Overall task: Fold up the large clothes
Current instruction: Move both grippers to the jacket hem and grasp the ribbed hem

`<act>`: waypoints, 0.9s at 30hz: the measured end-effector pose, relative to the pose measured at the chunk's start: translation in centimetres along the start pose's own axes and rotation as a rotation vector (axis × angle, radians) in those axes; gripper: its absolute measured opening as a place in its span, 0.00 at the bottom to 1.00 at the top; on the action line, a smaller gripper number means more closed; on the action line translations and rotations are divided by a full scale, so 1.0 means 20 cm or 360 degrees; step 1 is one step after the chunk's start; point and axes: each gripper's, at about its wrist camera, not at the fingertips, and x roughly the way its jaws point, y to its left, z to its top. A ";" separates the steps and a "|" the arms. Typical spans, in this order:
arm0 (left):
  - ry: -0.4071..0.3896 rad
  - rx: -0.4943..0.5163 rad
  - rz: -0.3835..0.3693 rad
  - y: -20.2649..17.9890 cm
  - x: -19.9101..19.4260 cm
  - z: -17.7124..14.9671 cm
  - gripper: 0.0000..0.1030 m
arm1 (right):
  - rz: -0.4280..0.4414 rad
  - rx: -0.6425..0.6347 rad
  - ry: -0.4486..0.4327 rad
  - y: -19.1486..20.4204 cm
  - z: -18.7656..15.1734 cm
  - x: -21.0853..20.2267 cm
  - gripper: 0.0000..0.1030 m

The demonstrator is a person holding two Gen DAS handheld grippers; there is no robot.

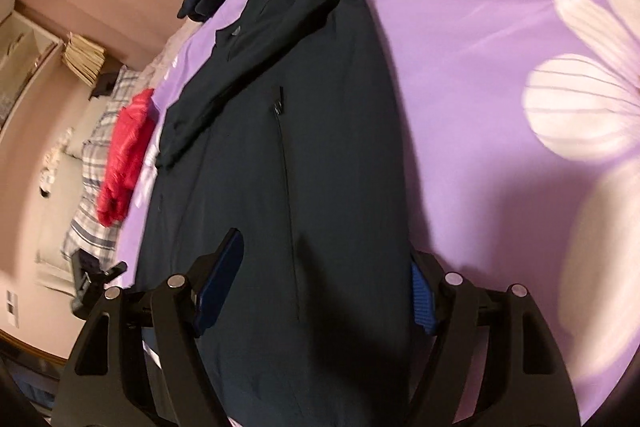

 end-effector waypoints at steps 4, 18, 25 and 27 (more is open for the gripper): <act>0.0005 -0.0105 -0.0188 0.03 0.02 0.03 0.98 | 0.0120 0.0105 0.0016 -0.02 0.07 0.05 0.73; 0.0125 0.0046 -0.0230 0.01 -0.05 -0.15 0.98 | 0.0198 0.0030 0.0226 -0.01 -0.12 -0.07 0.73; 0.0119 -0.0008 -0.0251 0.05 -0.11 -0.29 0.98 | 0.0178 0.0026 0.0271 -0.01 -0.23 -0.14 0.73; 0.0120 0.0002 -0.0237 0.04 -0.11 -0.31 0.98 | 0.0183 0.0032 0.0299 -0.01 -0.24 -0.15 0.73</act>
